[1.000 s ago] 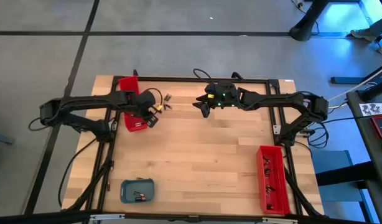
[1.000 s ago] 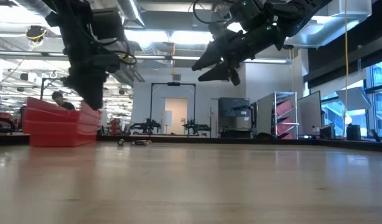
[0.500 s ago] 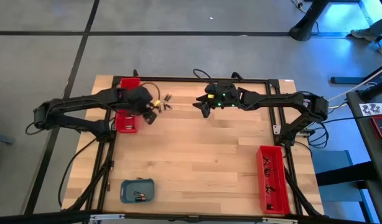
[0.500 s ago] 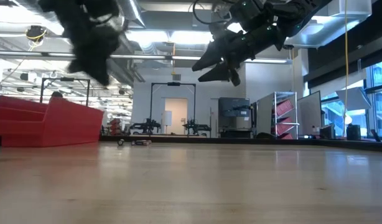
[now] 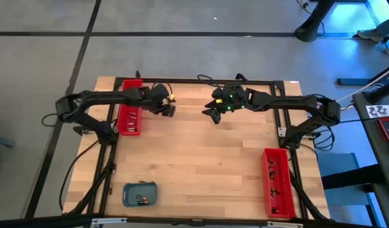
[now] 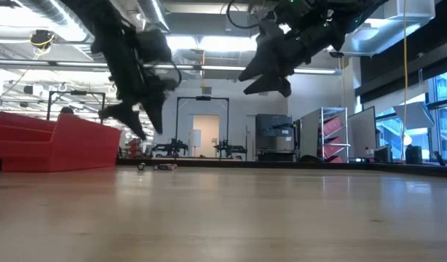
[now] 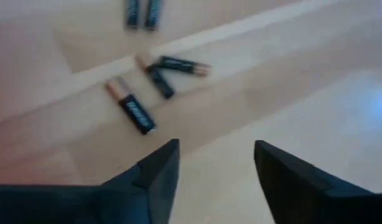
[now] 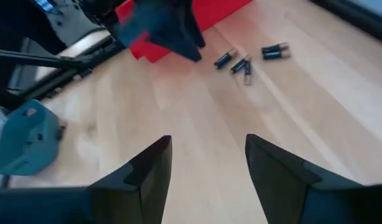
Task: Sort batteries
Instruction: Put the large black battery into the blue bin
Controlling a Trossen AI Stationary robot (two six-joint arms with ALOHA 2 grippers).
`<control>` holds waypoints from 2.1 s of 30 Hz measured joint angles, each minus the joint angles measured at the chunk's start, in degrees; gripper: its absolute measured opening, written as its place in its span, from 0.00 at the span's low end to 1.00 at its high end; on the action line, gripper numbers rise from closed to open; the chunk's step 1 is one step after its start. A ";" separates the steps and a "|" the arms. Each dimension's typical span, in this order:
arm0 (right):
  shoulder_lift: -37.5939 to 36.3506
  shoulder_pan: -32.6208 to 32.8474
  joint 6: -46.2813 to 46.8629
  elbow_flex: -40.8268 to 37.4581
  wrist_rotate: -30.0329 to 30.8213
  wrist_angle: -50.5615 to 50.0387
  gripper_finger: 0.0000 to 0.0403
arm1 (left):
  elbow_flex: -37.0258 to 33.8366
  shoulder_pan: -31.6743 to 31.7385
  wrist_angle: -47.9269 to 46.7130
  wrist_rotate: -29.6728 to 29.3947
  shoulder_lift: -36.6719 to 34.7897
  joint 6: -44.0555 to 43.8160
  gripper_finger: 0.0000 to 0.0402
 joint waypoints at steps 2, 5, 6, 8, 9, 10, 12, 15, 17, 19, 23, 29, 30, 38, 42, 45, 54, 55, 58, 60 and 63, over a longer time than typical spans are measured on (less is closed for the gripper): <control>-0.01 0.00 -0.44 0.00 0.25 -0.31 0.51 | 0.00 1.23 0.32 -0.08 2.27 -1.99 0.54; -0.01 0.00 -0.76 -0.01 0.40 -0.49 0.51 | 0.00 2.42 -0.46 -0.46 4.86 -4.52 0.57; -0.01 0.00 -1.29 -0.01 0.39 -0.55 0.51 | 0.00 2.54 -0.93 -1.28 5.53 -5.66 0.57; 0.01 0.00 -1.99 -0.01 0.40 -0.66 0.51 | 0.00 2.34 -1.14 -4.62 6.18 -8.07 0.57; 0.01 0.00 -2.27 -0.01 0.40 -0.66 0.51 | -0.07 1.91 -1.17 -7.18 6.46 -9.50 0.56; -0.01 0.00 -2.82 -0.01 0.40 -0.71 0.51 | -0.26 1.35 -0.78 -9.90 6.75 -10.89 0.56; 0.01 0.00 -4.31 -0.01 0.40 -1.56 0.51 | -0.67 0.00 -0.01 -14.61 7.26 -13.41 0.55; 0.01 0.00 -5.92 -0.01 0.40 -3.22 0.51 | -1.42 -2.27 2.23 -19.61 7.87 -17.06 0.54; 0.01 0.00 -6.72 -0.01 0.40 -4.39 0.51 | -2.13 -3.51 3.03 -22.28 8.70 -19.79 0.54; 0.01 0.00 -7.85 -0.01 0.41 -4.98 0.51 | -2.41 -4.28 4.08 -23.58 9.85 -22.08 0.54; 0.01 0.00 -9.19 -0.01 0.40 -5.93 0.51 | -2.49 -5.00 4.93 -23.79 13.40 -23.85 0.54; 0.01 0.00 -9.39 -0.01 0.40 -6.29 0.51 | -2.34 -5.54 4.81 -24.84 16.04 -25.42 0.53; 0.01 0.00 -9.37 -0.01 0.40 -6.30 0.51 | -2.35 -5.61 4.73 -24.87 16.04 -25.35 0.52; 0.03 0.00 -9.35 -0.01 0.40 -6.60 0.51 | -2.36 -5.61 3.00 -24.45 16.04 -24.59 0.32; 0.03 0.00 -9.34 -0.01 0.40 -6.58 0.51 | -2.38 -5.59 2.84 -24.17 16.08 -24.15 0.19; 0.03 0.00 -9.02 -0.01 0.40 -6.60 0.51 | -2.43 -5.59 2.86 -23.82 16.07 -24.13 0.10; -4.83 0.00 -8.17 -0.03 0.55 -8.95 0.51 | -1.15 -6.17 2.84 -20.28 9.47 -15.25 0.09; -5.47 0.00 -8.17 -0.03 0.94 -8.89 0.51 | -0.73 -6.36 3.05 -20.65 8.35 -13.83 0.09; -6.88 0.00 -8.18 -0.03 2.00 -8.72 0.51 | 0.92 -7.05 2.71 -20.57 4.94 -7.64 0.09; -7.23 0.00 -8.17 -0.03 2.29 -8.74 0.51 | 2.56 -7.97 2.89 -19.02 2.41 -2.96 0.09; -7.40 0.00 -7.87 -0.03 2.36 -8.73 0.51 | 4.82 -9.76 2.64 -16.05 -1.31 4.21 0.09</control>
